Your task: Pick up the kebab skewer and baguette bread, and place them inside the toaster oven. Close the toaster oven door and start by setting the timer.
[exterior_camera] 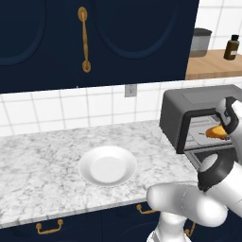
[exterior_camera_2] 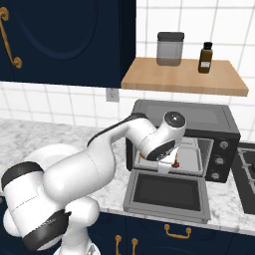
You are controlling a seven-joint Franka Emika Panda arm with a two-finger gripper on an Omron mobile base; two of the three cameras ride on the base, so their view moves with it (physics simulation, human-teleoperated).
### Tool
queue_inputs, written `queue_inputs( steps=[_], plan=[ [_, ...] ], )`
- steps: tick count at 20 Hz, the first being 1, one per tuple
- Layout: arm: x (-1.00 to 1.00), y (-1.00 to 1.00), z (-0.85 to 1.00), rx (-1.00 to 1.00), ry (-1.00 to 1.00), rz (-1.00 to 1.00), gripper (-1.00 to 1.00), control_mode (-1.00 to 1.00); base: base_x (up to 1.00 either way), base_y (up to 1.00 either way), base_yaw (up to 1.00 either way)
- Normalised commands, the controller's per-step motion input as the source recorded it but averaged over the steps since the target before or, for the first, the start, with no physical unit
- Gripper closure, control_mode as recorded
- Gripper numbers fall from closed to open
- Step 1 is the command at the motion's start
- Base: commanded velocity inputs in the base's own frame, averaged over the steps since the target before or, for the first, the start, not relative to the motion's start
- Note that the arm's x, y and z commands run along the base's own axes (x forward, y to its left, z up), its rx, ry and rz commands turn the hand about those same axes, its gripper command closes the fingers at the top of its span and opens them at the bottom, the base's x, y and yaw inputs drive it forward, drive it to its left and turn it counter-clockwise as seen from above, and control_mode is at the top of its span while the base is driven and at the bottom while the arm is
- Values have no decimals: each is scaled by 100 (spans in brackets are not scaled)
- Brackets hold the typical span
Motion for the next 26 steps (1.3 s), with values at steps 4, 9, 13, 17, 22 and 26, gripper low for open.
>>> queue_inputs(
  steps=[4,9,13,17,22,26],
  plan=[
    [24,-16,-40,0,0,0,100,-100,0,0,0],
    [22,0,-9,0,0,0,100,-100,0,0,0],
    [21,0,0,0,1,-1,100,-100,0,0,0],
    [33,0,0,0,1,-3,100,-100,0,0,0],
    [41,0,0,0,0,-4,-100,-100,0,0,0],
    [35,0,0,0,0,-3,-100,-100,0,0,0]
  ],
)
